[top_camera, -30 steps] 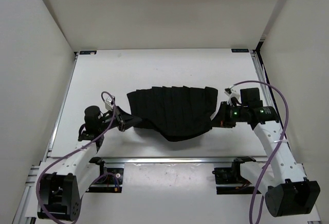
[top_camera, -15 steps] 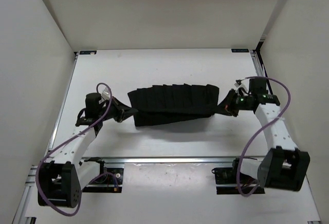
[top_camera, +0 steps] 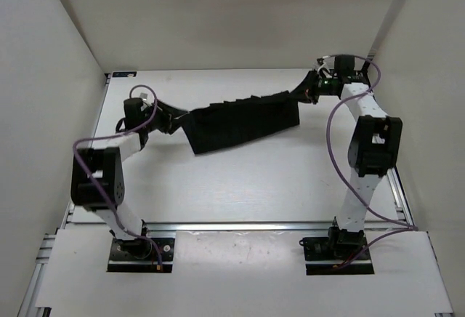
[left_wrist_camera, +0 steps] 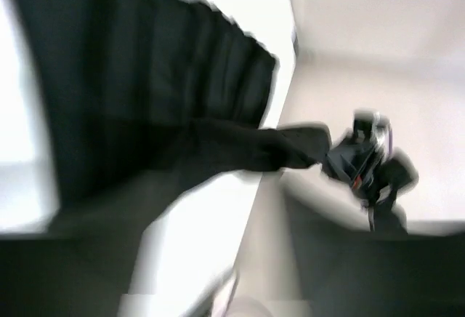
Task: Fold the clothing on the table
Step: Fold the skirt
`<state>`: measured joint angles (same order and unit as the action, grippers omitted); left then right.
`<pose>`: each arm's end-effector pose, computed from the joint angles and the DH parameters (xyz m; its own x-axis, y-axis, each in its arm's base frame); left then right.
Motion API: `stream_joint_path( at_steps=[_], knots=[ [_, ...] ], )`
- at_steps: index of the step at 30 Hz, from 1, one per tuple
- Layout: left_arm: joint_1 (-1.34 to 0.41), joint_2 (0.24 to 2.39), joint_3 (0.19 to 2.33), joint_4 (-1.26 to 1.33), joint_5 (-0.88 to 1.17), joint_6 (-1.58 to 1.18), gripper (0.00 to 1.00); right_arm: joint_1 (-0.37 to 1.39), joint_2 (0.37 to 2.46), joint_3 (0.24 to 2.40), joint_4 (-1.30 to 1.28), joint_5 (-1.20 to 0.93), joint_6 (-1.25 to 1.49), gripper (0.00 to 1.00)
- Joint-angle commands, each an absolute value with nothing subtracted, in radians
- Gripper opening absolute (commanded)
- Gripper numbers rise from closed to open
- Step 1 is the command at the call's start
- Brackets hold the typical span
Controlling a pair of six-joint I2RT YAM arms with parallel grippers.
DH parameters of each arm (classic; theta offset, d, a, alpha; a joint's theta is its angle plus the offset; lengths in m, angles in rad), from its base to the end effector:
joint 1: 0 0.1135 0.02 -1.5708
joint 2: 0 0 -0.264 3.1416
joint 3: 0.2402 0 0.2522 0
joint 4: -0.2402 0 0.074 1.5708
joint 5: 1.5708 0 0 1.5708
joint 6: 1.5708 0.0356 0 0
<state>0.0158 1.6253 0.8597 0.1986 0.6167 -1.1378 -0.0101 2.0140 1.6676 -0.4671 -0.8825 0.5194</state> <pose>0.3398 -0.0152 0.1953 -0.6564 -0.7510 -0.0720 -0.2882 0.3378 -0.8960 0.4506 0.0229 0.2551 -0.8910 0.3243 -0.3178 -0.0943 0.5524 0.8282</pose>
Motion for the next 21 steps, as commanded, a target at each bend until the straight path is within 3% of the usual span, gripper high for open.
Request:
stream_joint_path(
  at_steps=[1,9,13,16,17,18,19,20,21],
  knots=[
    [0.078,1.782,0.993,0.333,0.457,-1.206,0.99,-0.09,2.137,1.795,-0.281,-0.876,0.624,0.2],
    [0.069,1.737,1.026,0.392,0.436,-1.215,0.98,-0.087,2.013,1.75,-0.368,-0.712,0.416,0.59],
    [0.026,1.649,0.941,0.425,0.452,-1.236,0.99,-0.058,1.962,1.755,-0.46,-0.609,0.31,0.59],
    [-0.05,1.591,0.882,0.445,0.44,-1.233,0.98,-0.015,1.95,1.746,-0.501,-0.531,0.255,0.53],
    [-0.069,1.591,0.865,0.471,0.44,-1.232,0.99,-0.011,1.962,1.753,-0.512,-0.525,0.255,0.46],
    [-0.112,1.598,0.865,0.494,0.44,-1.235,0.99,-0.005,1.974,1.762,-0.512,-0.531,0.247,0.28],
    [-0.153,1.606,0.885,0.498,0.446,-1.217,0.94,-0.002,1.997,1.776,-0.528,-0.531,0.253,0.19],
    [-0.181,1.641,0.902,0.485,0.449,-1.2,0.81,-0.005,2.011,1.798,-0.529,-0.54,0.277,0.04],
    [-0.214,1.687,0.955,0.453,0.452,-1.168,0.53,0.014,2.032,1.808,-0.537,-0.545,0.281,0.0]
  ],
)
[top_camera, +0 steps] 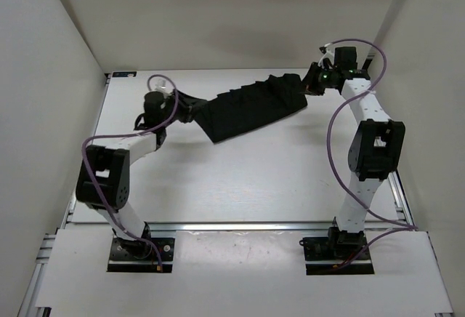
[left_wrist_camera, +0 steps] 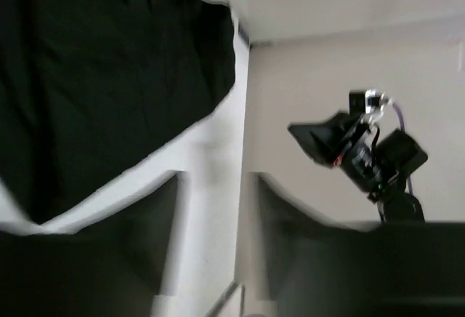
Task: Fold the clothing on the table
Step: Fold the skirt
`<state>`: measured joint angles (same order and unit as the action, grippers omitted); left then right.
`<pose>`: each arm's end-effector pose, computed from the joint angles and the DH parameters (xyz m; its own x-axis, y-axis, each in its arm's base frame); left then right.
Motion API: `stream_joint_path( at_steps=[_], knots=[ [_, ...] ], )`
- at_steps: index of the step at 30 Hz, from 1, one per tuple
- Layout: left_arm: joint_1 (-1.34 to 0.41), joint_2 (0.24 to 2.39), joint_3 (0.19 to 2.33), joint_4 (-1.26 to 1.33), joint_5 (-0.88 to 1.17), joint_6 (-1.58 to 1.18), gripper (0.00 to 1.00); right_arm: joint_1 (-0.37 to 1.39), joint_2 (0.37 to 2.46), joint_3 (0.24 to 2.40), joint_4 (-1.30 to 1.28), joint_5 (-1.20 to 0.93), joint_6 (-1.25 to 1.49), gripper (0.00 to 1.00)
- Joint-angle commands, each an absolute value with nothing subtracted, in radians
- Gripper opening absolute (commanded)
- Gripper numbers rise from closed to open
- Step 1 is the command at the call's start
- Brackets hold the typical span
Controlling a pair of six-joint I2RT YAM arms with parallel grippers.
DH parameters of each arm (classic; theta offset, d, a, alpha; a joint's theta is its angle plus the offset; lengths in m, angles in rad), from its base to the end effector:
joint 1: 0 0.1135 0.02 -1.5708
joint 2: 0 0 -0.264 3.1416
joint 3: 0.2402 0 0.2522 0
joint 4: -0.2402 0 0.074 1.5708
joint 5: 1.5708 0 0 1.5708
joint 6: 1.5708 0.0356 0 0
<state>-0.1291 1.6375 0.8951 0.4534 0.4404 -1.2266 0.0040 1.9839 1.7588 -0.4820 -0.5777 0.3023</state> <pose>0.3555 -0.0615 0.2252 -0.5865 -0.7825 -0.2091 -0.0900 0.3195 -0.9433 0.4570 0.0213 0.2917 -0.7448 0.2464 -0.6202 -0.2061 0.7989 0.5650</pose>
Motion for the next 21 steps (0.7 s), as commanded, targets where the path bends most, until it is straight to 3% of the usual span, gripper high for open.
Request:
stream_joint_path(
  at_steps=[1,3,10,18,21],
  knots=[
    [-0.242,1.737,1.018,0.405,0.453,-1.135,0.39,0.024,2.031,1.812,-0.535,-0.545,0.282,0.0],
    [-0.27,1.819,1.118,0.341,0.445,-1.086,0.02,0.043,2.022,1.793,-0.541,-0.531,0.278,0.0],
    [-0.316,2.078,1.4,0.143,0.364,-1.019,0.0,0.127,1.842,1.603,-0.531,-0.431,0.244,0.0],
    [-0.397,2.072,1.467,-0.239,0.019,-0.847,0.0,0.065,1.721,1.454,-0.505,-0.396,0.238,0.0],
    [-0.403,2.063,1.476,-0.345,0.002,-0.804,0.0,0.057,1.7,1.451,-0.505,-0.394,0.226,0.0]
  ],
)
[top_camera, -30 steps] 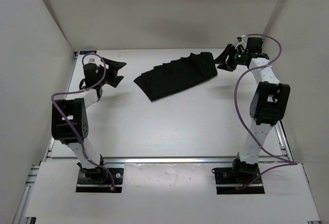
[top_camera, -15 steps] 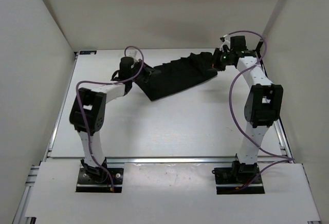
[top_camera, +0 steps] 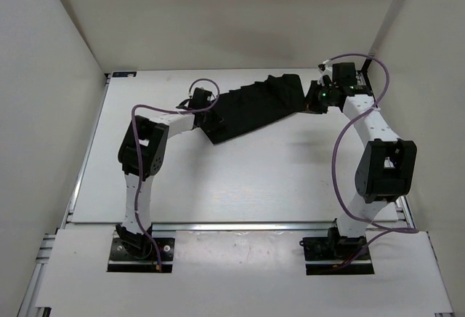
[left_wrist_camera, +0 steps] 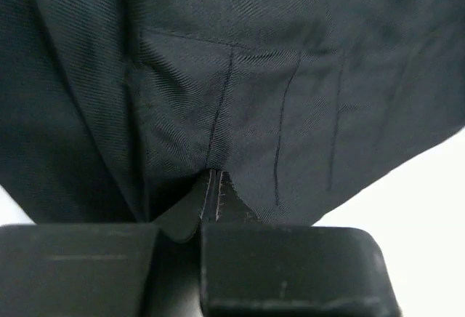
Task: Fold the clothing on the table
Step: Fold the skirt
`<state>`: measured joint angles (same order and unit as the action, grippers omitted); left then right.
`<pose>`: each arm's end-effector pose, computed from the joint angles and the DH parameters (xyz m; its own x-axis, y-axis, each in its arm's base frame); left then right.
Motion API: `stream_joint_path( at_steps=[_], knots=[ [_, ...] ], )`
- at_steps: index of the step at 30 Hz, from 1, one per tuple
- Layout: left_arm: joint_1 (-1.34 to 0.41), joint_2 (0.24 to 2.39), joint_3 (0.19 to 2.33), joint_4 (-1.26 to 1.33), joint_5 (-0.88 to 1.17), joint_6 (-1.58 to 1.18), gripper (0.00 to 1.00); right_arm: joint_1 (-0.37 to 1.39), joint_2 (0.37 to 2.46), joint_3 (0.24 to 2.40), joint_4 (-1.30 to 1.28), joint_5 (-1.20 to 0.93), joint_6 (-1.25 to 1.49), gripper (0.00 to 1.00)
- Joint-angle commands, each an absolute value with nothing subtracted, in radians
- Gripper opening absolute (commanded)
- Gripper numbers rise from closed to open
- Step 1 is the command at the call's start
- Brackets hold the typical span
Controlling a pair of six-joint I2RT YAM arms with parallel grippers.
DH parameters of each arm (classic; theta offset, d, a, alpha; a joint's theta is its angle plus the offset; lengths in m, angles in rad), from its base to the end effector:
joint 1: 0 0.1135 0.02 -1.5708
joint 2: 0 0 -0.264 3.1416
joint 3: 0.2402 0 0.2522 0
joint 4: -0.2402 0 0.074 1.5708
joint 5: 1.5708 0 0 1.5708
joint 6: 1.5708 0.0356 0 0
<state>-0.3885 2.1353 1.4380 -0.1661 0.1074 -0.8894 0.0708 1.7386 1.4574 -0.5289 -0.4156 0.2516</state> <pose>0.4230 -0.1773 0.1421 -0.7857 -0.5128 -0.3460 -0.2685 0.7866 -0.5561 0.3876 0.0419 0.2863 -0.7850 0.1727 -0.5949 -0.1517 0.8775 0.4549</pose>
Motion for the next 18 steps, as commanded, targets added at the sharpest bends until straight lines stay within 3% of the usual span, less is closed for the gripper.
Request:
stream_joint_path(
  at_steps=[1,7,15,18],
  knots=[
    [-0.406,2.068,1.483,-0.374,0.002,-0.783,0.0,0.055,1.698,1.445,-0.515,-0.385,0.229,0.01],
    [-0.413,1.964,1.381,-0.568,-0.029,-0.689,0.0,0.043,1.686,1.45,-0.531,-0.384,0.209,0.03],
    [-0.279,1.501,0.855,-0.583,0.075,-0.643,0.0,0.124,1.661,1.393,-0.6,-0.353,0.069,0.42],
    [-0.204,1.346,0.729,-0.62,0.095,-0.623,0.0,0.172,1.68,1.429,-0.609,-0.398,0.063,0.4]
  ],
)
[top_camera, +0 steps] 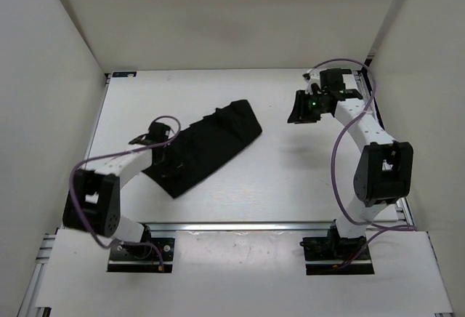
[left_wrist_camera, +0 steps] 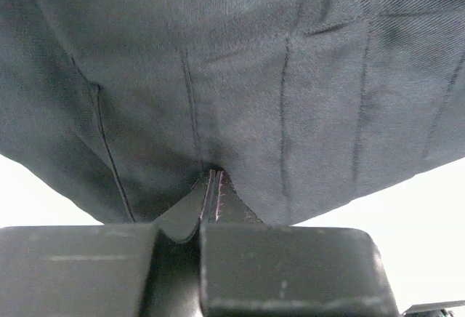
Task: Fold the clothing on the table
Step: Fold the skirt
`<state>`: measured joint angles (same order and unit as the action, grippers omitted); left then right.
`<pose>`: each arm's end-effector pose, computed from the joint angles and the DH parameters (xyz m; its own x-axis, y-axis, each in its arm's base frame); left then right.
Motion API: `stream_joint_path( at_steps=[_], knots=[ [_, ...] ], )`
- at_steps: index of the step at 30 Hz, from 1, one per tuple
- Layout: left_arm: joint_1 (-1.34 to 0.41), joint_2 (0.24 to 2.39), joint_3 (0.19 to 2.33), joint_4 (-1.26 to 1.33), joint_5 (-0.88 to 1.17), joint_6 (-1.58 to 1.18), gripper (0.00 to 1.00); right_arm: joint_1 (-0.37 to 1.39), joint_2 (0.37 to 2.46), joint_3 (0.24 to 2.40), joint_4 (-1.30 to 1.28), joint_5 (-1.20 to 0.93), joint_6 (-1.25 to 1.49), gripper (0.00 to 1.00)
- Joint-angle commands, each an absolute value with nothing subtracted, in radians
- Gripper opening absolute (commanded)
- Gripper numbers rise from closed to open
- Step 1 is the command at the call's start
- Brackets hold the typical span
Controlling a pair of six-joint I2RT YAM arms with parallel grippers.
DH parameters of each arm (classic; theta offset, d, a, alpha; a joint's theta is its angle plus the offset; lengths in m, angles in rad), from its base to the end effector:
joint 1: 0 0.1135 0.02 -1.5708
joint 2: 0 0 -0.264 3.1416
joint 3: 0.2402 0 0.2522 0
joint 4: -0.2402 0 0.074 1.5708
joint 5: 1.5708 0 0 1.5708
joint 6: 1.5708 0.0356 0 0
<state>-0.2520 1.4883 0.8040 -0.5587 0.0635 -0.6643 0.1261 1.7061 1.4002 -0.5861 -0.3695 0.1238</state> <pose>0.2524 -0.0673 0.1645 -0.8875 -0.4068 -0.2165 -0.3537 0.9025 -0.2458 0.3700 0.0599 0.2751 -0.8085 0.0136 -0.5883 -0.2442 0.9018 0.3565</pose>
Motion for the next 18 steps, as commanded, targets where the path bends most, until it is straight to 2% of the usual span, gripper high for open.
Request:
stream_joint_path(
  at_steps=[1,3,4,9,13,18],
  knots=[
    [-0.175,1.319,0.701,-0.635,0.1,-0.618,0.0,0.185,1.709,1.442,-0.614,-0.414,0.069,0.35],
    [-0.144,1.264,0.654,-0.635,0.115,-0.612,0.0,0.204,1.799,1.526,-0.627,-0.512,0.09,0.15],
    [-0.132,1.256,0.649,-0.634,0.118,-0.608,0.0,0.222,1.827,1.579,-0.632,-0.564,0.103,0.09],
    [-0.155,1.249,0.649,-0.643,0.126,-0.591,0.0,0.319,2.084,1.793,-0.637,-0.624,0.15,0.0],
    [-0.13,1.243,0.637,-0.635,0.178,-0.592,0.0,0.377,2.241,1.96,-0.618,-0.659,0.201,0.0],
    [-0.081,1.223,0.634,-0.68,0.183,-0.552,0.0,0.414,2.339,1.95,-0.586,-0.729,0.238,0.0]
  ],
)
